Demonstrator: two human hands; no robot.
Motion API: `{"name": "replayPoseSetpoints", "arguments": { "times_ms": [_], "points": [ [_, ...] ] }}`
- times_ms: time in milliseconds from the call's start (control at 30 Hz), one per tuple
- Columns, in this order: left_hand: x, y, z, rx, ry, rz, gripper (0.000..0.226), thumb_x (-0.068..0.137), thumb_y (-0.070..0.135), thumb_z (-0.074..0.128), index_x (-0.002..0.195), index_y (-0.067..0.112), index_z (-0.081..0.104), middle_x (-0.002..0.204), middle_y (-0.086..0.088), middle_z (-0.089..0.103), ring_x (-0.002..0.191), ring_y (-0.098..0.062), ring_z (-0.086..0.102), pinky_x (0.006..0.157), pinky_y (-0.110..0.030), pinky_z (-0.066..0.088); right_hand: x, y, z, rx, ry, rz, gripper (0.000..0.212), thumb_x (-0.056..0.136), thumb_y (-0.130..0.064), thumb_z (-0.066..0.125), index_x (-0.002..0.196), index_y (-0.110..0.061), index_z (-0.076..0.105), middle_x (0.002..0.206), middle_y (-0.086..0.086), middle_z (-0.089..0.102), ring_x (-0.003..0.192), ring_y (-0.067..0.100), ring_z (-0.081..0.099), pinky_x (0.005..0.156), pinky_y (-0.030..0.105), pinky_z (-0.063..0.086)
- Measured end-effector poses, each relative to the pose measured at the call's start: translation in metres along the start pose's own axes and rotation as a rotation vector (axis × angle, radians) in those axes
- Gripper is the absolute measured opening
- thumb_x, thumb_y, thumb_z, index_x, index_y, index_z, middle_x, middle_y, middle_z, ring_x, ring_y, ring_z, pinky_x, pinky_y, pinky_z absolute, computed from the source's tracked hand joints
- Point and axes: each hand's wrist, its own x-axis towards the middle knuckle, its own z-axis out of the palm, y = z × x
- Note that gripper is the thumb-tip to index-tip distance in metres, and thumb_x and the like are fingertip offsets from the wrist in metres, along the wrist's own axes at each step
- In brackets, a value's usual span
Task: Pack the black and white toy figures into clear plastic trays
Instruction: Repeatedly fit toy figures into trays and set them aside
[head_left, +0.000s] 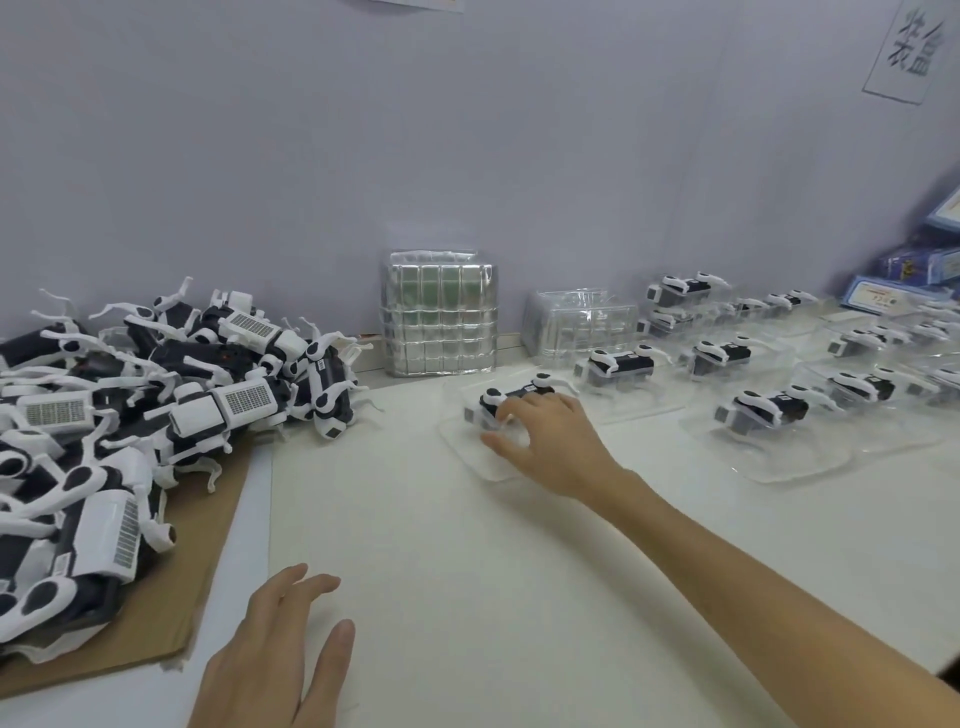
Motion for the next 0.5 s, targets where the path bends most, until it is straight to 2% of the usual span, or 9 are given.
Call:
{"name": "replayPoseSetpoints", "arguments": {
  "times_ms": [133, 267, 333, 400, 433, 500],
  "points": [
    [0.002, -0.001, 0.000, -0.110, 0.020, -0.054, 0.047, 0.073, 0.051, 0.048, 0.110, 0.025, 0.060, 0.133, -0.007, 0.056, 0.103, -0.032, 0.064, 0.084, -0.041, 0.044, 0.030, 0.034, -0.003, -0.052, -0.027, 0.061, 0.042, 0.097, -0.053, 0.049, 0.117, -0.018, 0.062, 0.118, 0.006, 0.065, 0.113, 0.025, 0.054, 0.103, 0.037, 0.033],
    [0.003, -0.003, 0.001, -0.116, -0.005, -0.049, 0.079, 0.063, 0.068, 0.032, 0.115, 0.017, 0.063, 0.131, -0.006, 0.056, 0.103, -0.031, 0.065, 0.082, -0.036, 0.043, 0.037, 0.069, -0.004, -0.092, 0.018, 0.196, 0.038, 0.096, -0.046, 0.053, 0.117, -0.016, 0.062, 0.120, 0.010, 0.064, 0.115, 0.029, 0.053, 0.105, 0.039, 0.031],
    [0.003, -0.002, 0.001, -0.074, -0.016, -0.016, 0.078, 0.066, 0.064, 0.033, 0.112, 0.012, 0.066, 0.127, -0.010, 0.060, 0.097, -0.032, 0.068, 0.079, -0.039, 0.046, 0.037, 0.083, -0.002, -0.127, 0.066, 0.270, 0.038, 0.097, -0.040, 0.052, 0.122, -0.013, 0.059, 0.125, 0.011, 0.060, 0.119, 0.029, 0.050, 0.108, 0.041, 0.026],
    [0.003, -0.001, 0.000, -0.020, -0.040, 0.030, 0.069, 0.072, 0.057, 0.036, 0.107, 0.007, 0.069, 0.119, -0.016, 0.065, 0.087, -0.035, 0.071, 0.072, -0.044, 0.052, 0.036, 0.087, 0.001, -0.189, 0.177, 0.313, 0.042, 0.095, -0.026, 0.053, 0.134, -0.010, 0.051, 0.141, 0.015, 0.048, 0.130, 0.031, 0.043, 0.111, 0.043, 0.023],
    [0.003, 0.000, 0.000, 0.003, -0.050, 0.043, 0.064, 0.074, 0.052, 0.038, 0.103, 0.004, 0.070, 0.114, -0.019, 0.067, 0.082, -0.036, 0.072, 0.067, -0.046, 0.054, 0.035, 0.086, 0.005, -0.249, 0.205, 0.285, 0.051, 0.092, -0.017, 0.054, 0.141, -0.011, 0.044, 0.150, 0.016, 0.039, 0.138, 0.031, 0.036, 0.114, 0.044, 0.021],
    [0.004, 0.002, 0.000, 0.035, -0.054, 0.050, 0.058, 0.076, 0.047, 0.040, 0.098, 0.002, 0.071, 0.107, -0.021, 0.069, 0.074, -0.036, 0.073, 0.059, -0.046, 0.055, 0.034, 0.086, 0.012, -0.421, 0.115, 0.109, 0.066, 0.088, -0.011, 0.053, 0.151, -0.018, 0.034, 0.161, 0.010, 0.025, 0.148, 0.027, 0.023, 0.119, 0.044, 0.016]
  ]
}}
